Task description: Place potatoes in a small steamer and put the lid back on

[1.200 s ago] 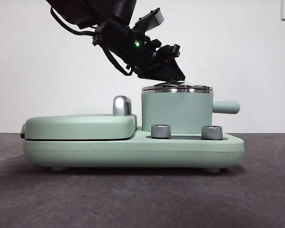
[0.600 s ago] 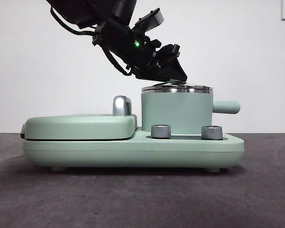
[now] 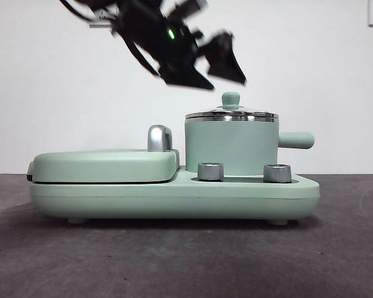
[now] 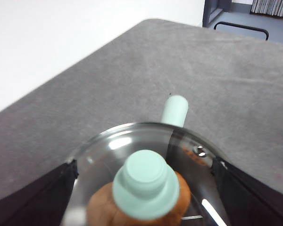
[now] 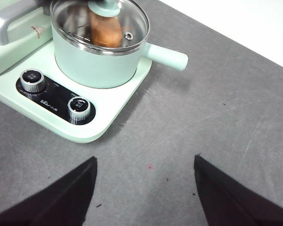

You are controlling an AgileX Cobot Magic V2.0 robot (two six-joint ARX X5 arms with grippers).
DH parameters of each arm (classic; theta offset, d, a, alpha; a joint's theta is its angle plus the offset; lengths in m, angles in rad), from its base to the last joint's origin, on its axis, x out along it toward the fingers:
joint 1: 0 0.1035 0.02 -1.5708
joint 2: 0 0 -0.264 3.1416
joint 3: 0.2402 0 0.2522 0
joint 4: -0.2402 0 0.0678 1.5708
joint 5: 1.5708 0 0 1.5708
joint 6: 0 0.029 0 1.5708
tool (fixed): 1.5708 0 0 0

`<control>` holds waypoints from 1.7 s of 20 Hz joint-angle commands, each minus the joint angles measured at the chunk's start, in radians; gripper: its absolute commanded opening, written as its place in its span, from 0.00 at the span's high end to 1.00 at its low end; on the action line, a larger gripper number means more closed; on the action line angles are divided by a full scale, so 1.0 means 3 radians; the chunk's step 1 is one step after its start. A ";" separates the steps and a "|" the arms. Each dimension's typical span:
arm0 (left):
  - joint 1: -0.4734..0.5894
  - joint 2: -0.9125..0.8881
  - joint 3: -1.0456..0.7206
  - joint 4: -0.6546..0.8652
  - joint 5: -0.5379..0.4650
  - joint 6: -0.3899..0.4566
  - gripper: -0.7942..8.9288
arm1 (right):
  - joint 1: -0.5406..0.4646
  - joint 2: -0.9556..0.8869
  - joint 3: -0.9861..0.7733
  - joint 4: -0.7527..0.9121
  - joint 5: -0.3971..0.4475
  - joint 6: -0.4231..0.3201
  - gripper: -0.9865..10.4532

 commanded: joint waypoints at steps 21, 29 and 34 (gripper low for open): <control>0.1045 -0.3923 -0.2443 -0.2110 0.0189 -0.1198 0.44 | 0.0015 0.0010 0.0024 0.0004 -0.0071 0.0011 0.63; 0.1041 -0.4222 -0.2434 -0.2435 0.0198 -0.1179 0.91 | 0.0017 0.0006 0.0024 0.0053 -0.0086 0.0008 0.90; 0.1043 -0.4325 -0.2434 -0.2450 0.0197 -0.1177 0.91 | 0.0015 0.0004 0.0024 0.0055 -0.0088 0.0008 0.90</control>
